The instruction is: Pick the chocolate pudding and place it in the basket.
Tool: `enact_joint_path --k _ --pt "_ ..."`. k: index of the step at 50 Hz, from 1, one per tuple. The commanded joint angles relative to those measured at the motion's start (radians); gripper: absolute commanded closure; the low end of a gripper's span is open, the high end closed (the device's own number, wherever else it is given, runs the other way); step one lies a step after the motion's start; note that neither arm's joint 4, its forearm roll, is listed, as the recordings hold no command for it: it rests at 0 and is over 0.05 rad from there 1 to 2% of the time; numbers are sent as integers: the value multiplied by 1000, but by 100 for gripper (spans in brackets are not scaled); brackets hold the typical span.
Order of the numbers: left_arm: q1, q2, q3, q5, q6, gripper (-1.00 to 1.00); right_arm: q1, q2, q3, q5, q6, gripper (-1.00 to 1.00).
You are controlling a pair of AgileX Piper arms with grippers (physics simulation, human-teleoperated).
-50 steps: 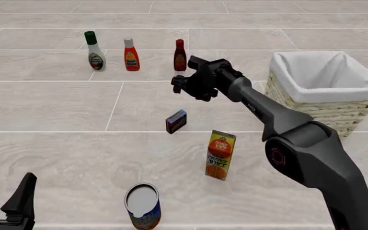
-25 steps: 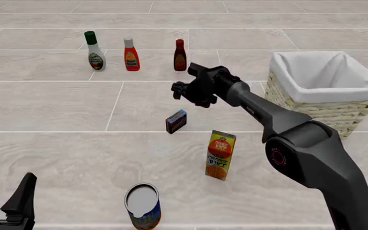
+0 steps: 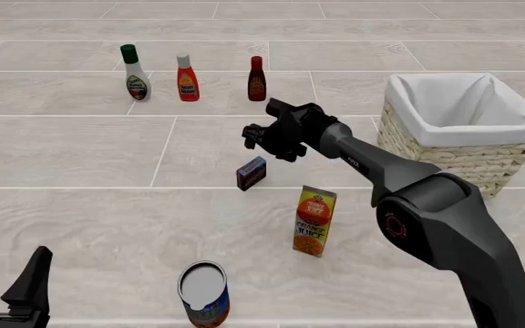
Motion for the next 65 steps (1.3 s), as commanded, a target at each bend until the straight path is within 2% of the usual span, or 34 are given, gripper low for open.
enact_joint_path --k 1,65 --pt "0 0 0 0 0 -100 2 4 21 -18 19 -100" --pt "0 0 0 0 0 -100 36 46 72 -85 98 -100"
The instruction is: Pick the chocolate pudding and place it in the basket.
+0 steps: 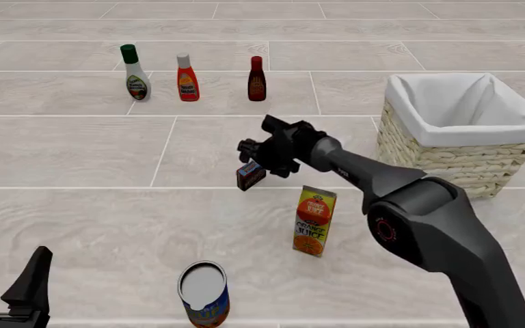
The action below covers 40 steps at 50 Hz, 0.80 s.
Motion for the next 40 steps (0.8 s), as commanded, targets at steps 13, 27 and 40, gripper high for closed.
enact_joint_path --k 13,27,40 --pt "0 0 0 0 0 -100 15 10 26 -23 24 -100" --pt "0 0 0 0 0 -100 -26 21 -7 1 1 100" --pt "0 0 0 0 0 -100 -38 21 -18 9 -14 100"
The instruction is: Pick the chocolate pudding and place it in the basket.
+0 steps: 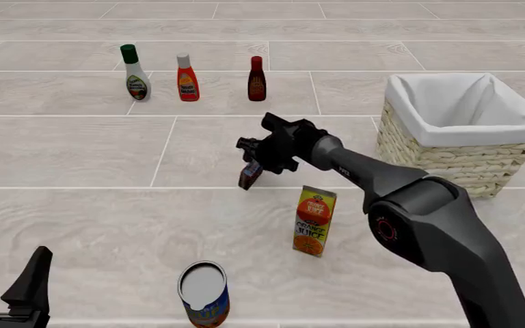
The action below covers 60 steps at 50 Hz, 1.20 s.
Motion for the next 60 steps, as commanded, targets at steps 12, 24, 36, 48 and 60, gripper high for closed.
enact_joint_path --k 12,24,36,48,60 --pt "0 0 0 0 0 -100 -22 3 -8 2 -16 100" --pt "0 0 0 0 0 -100 -9 -19 -6 -9 -33 100" --pt "0 0 0 0 0 -100 12 -40 -19 -13 -36 100" --pt "0 0 0 0 0 -100 5 -47 -73 10 -62 100" --pt "0 0 0 0 0 -100 -5 -78 -119 22 -95 100"
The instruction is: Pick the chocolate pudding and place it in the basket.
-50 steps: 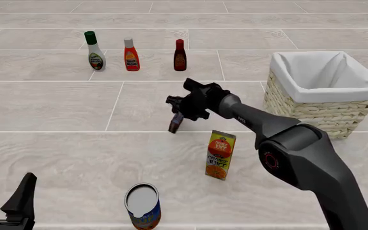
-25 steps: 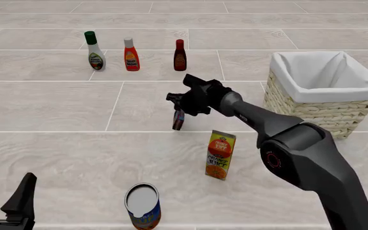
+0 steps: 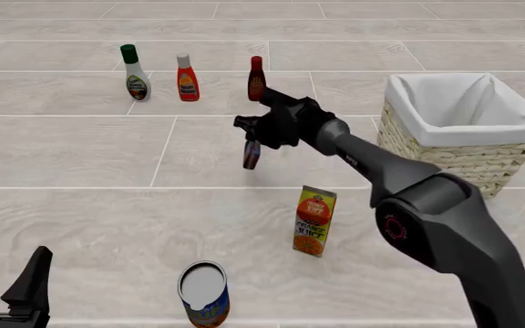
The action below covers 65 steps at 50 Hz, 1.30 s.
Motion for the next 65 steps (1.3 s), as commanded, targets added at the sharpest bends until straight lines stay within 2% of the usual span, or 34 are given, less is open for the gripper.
enact_joint_path --k 1,13,21,35,55,65 --pt "0 0 0 0 0 -100 -6 -30 -40 7 -22 100" --pt "0 0 0 0 0 -100 -18 -49 -79 29 -55 100" --pt "0 0 0 0 0 -100 -25 -94 -47 5 -65 100" --pt "0 0 0 0 0 -100 -60 -181 0 -23 -127 100" --pt "0 0 0 0 0 -100 -90 -297 24 -8 -183 100" --pt "0 0 0 0 0 -100 -110 -333 27 2 -193 100"
